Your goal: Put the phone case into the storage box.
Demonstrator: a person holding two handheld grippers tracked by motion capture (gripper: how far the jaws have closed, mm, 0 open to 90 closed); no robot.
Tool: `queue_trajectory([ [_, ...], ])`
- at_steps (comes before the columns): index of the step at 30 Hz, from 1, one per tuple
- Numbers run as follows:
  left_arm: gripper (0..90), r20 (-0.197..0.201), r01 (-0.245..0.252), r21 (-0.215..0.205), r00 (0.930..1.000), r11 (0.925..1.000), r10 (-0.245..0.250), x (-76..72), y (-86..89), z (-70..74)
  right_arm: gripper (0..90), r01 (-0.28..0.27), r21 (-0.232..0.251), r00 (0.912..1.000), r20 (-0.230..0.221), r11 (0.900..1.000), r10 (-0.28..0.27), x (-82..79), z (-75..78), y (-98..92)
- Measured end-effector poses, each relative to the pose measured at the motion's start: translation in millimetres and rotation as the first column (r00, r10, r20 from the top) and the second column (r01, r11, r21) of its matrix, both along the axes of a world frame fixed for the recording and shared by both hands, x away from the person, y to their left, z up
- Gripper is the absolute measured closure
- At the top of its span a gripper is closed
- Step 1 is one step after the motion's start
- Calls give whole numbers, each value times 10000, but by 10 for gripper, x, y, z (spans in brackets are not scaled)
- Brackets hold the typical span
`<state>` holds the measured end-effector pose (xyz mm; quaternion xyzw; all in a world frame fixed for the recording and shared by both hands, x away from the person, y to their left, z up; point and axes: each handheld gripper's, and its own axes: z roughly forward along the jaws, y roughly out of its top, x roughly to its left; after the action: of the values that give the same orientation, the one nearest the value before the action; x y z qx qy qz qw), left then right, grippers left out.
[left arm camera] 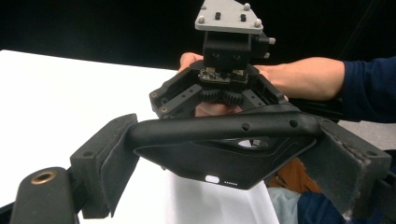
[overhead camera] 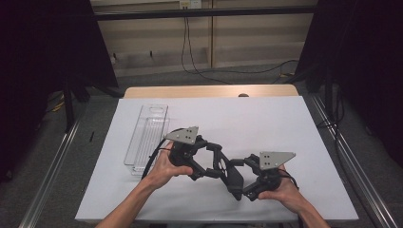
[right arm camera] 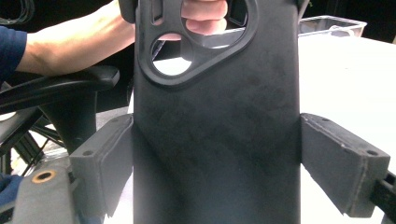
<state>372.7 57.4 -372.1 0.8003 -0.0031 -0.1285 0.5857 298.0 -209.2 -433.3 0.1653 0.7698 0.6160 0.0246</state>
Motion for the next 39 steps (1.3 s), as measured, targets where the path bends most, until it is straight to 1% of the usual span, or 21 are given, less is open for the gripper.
queue_trajectory([
  [3, 148, -2, -170, 27, 9999, 9999, 170, -1, 1, 5, 140, 121, -29, 9999, 30, 9999, -121, 7, 0, -9],
  [5, 149, 129, -296, 130, 9995, 9995, 294, 4, 1, 5, 152, 183, 42, 9998, -12, 9998, -183, 12, 2, -12],
  [6, 149, 101, -393, 178, 9992, 9991, 391, 7, 3, 0, 156, 176, 82, 9998, -12, 9998, -176, 14, 2, -14],
  [8, 149, 76, -408, 180, 9991, 9990, 407, 11, 4, 1, 154, 196, 121, 9998, -44, 9997, -195, 15, 2, -13],
  [9, 150, 105, -519, 168, 9986, 9985, 517, 10, 6, 11, 144, 271, 122, 9996, -49, 9996, -270, 19, 1, -11],
  [16, 150, 55, -838, 137, 9965, 9964, 837, 15, 48, 50, 57, 810, 324, 9966, -196, 9962, -803, 31, 14, -42],
  [21, 150, -15, -1062, 204, 9943, 9941, 1062, 17, 62, 58, 26, 1199, 367, 9926, -246, 9921, -1190, 20, 23, -60],
  [22, 150, -20, -1136, 221, 9935, 9933, 1137, 18, 65, 61, 26, 1199, 367, 9926, -246, 9921, -1190, 20, 23, -60],
  [23, 150, -33, -1197, 236, 9928, 9925, 1198, 19, 68, 64, 6, 1449, 342, 9893, -223, 9889, -1442, 17, 25, -65],
  [25, 150, -48, -1312, 252, 9913, 9910, 1314, 20, 77, 71, 3, 1542, 344, 9879, -199, 9874, -1536, 17, 27, -71],
  [26, 150, -45, -1345, 256, 9909, 9906, 1346, 23, 82, 74, 0, 1677, 368, 9857, -238, 9852, -1669, 19, 28, -76],
  [27, 150, -55, -1403, 277, 9901, 9897, 1405, 25, 88, 76, 0, 1967, 362, 9804, -229, 9798, -1959, 21, 30, -88],
  [29, 150, -39, -1527, 294, 9882, 9878, 1529, 32, 102, 84, 0, 2179, 284, 9759, -178, 9756, -2174, 18, 32, -96],
  [30, 150, -40, -1657, 307, 9861, 9857, 1659, 35, 118, 89, 0, 2298, 335, 9731, -226, 9727, -2291, 19, 32, -99],
  [32, 150, -88, -1680, 391, 9857, 9850, 1685, 39, 136, 95, 0, 2679, 306, 9627, -484, 9630, -2663, 22, 32, -101],
  [33, 150, -88, -1680, 391, 9857, 9850, 1685, 39, 136, 95, 1, 2846, 237, 9579, -468, 9583, -2833, 22, 30, -104],
  [34, 149, -39, -1812, 390, 9834, 9827, 1815, 40, 156, 100, 2, 3041, 126, 9520, -417, 9526, -3033, 21, 29, -105],
  [36, 150, -41, -1923, 422, 9813, 9804, 1927, 42, 173, 103, 8, 3353, -25, 9413, -398, 9421, -3351, 19, 27, -109],
  [37, 150, -41, -1923, 422, 9813, 9804, 1927, 42, 173, 103, 10, 3447, -39, 9377, -451, 9387, -3446, 18, 27, -114],
  [38, 150, -58, -2018, 429, 9793, 9785, 2022, 45, 180, 100, 10, 3447, -39, 9377, -451, 9387, -3446, 18, 27, -114],
  [39, 149, -111, -2109, 449, 9773, 9765, 2115, 49, 187, 92, 8, 3668, -64, 9291, -487, 9303, -3667, 21, 27, -128],
])
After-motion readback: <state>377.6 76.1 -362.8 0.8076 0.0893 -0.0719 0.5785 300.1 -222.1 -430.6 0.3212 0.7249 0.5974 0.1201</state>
